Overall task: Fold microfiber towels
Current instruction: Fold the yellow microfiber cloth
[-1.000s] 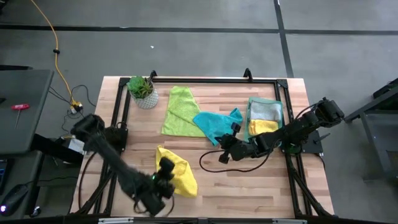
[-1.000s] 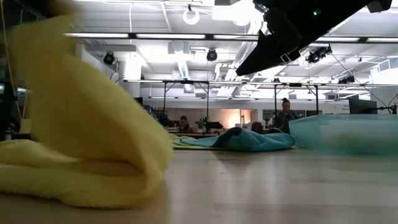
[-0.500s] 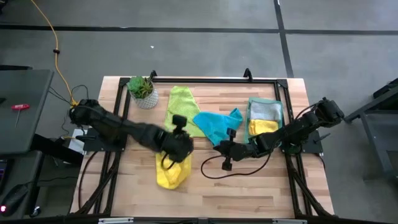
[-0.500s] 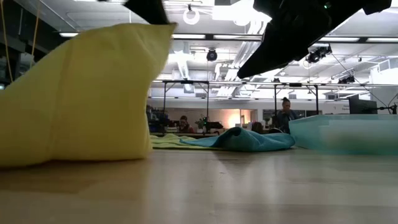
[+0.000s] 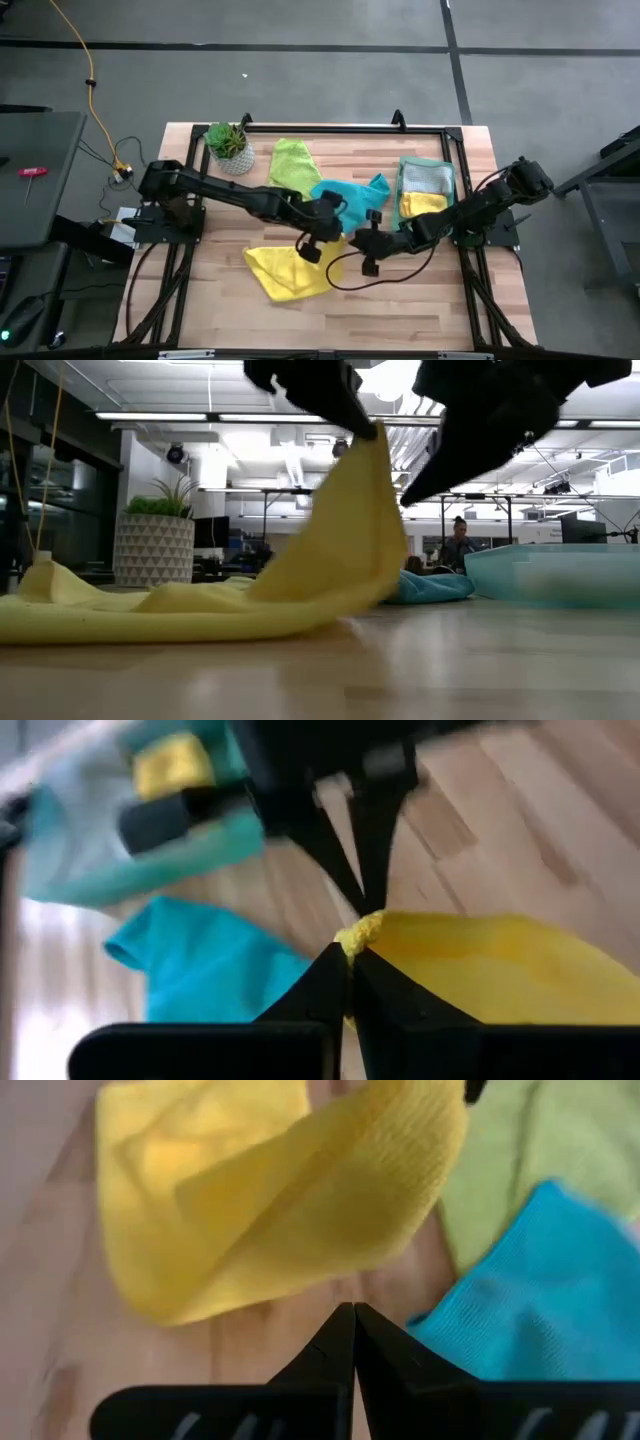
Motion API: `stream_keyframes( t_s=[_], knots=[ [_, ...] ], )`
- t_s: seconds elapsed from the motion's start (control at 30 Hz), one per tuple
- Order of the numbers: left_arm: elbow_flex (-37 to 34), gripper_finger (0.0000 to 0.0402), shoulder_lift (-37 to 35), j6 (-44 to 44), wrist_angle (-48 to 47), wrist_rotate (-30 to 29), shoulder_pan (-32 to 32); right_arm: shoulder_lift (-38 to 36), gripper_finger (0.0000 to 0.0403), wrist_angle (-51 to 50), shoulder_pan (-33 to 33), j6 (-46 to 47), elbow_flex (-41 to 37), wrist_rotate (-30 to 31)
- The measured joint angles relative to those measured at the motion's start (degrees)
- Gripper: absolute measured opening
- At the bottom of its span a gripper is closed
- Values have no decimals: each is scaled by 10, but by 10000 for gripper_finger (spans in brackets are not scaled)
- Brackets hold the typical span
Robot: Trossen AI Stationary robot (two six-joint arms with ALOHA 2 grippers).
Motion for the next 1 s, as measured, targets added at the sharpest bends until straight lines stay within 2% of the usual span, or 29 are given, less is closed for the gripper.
stream_keyframes(
  t_s=[0.1, 0.23, 0.37, 0.5, 0.63, 0.8, 0.9, 1.0],
  knots=[
    [0, 16, 28, 10, 12, -1, -1, -2, 0, -42, 4, 29, 0, -27],
    [0, 25, 59, 22, 23, -11, -1, -14, 0, -89, 16, 64, 0, -26],
    [0, 44, 76, 39, 47, -41, -1, -36, 0, -115, 31, 88, 0, 2],
    [0, 82, 74, 47, 60, -70, 0, -54, 0, -122, 48, 95, 0, 40],
    [0, 130, 48, 55, 54, -109, 0, -60, 0, -120, 60, 86, 0, 68],
    [0, 177, -22, 54, 6, -165, -8, -60, 0, -120, 60, 80, 0, 78],
    [0, 191, -79, -8, -49, -144, -12, -60, 0, -117, 59, 80, 0, 78],
    [-1, 194, -131, -96, -102, -70, -13, -60, 0, -114, 59, 80, 0, 78]
  ],
)
